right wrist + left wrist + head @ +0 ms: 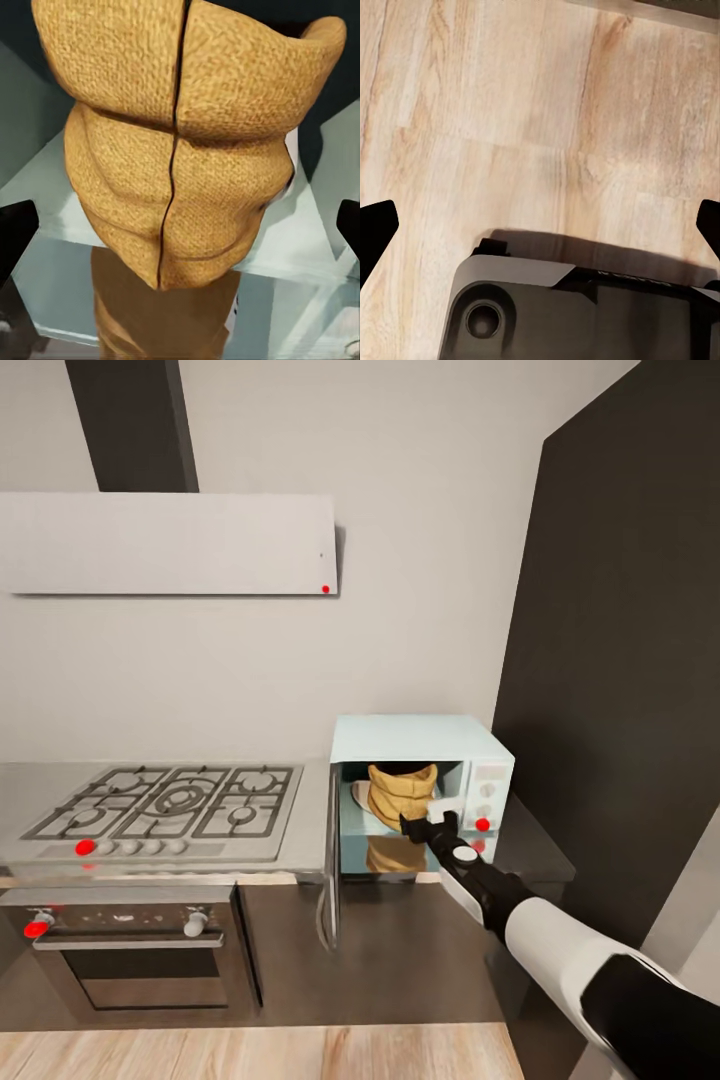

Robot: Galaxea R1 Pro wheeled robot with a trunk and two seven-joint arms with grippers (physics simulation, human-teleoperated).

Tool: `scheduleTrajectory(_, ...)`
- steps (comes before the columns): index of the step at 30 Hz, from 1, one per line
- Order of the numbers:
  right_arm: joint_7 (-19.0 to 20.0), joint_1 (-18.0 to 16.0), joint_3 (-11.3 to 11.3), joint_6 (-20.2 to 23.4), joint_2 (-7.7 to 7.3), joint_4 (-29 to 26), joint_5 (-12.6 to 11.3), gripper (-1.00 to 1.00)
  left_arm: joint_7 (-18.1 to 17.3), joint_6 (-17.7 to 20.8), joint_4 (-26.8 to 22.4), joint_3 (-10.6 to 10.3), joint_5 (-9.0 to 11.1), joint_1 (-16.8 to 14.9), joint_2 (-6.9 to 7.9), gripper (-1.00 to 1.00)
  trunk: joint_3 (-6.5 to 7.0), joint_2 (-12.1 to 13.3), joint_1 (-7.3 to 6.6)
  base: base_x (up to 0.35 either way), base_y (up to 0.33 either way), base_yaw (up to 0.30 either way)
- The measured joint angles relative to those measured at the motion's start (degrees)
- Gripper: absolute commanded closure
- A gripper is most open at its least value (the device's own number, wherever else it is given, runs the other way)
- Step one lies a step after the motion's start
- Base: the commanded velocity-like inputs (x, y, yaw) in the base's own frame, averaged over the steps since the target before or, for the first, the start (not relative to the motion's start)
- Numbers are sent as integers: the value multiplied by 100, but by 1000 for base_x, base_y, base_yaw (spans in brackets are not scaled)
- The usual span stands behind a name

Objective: In the kitchen, take the popcorn bag from the countertop, put it into the microwave, and heat it until the popcorn is cooked so the cooked popcorn ends up inside the bag.

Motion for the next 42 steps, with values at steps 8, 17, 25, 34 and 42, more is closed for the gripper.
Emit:
scheduleTrajectory(8, 44, 2, 8, 8, 26, 26, 5, -100, 0, 1, 0, 1, 9, 0, 9, -100, 0, 0, 0, 148, 0, 0)
scheduleTrajectory(17, 45, 2, 10, 8, 25, 27, 9, -100, 0, 2, 0, -1, -21, 0, 9, -100, 0, -1, -1, 148, 0, 0)
scheduleTrajectory(25, 45, 3, 17, 8, 25, 27, 13, -100, 0, 5, 0, -3, -22, 0, 9, -100, 0, 0, -1, 132, 43, 0)
scheduleTrajectory(34, 45, 8, 31, 8, 25, 27, 13, -100, 0, 3, 0, -2, -24, 0, 9, -100, 0, 0, -1, 104, 2, 0)
scheduleTrajectory(42, 45, 9, 34, 9, 25, 26, 16, -100, 0, 3, -1, -1, -24, 0, 9, -100, 0, -2, -2, 45, 26, 0)
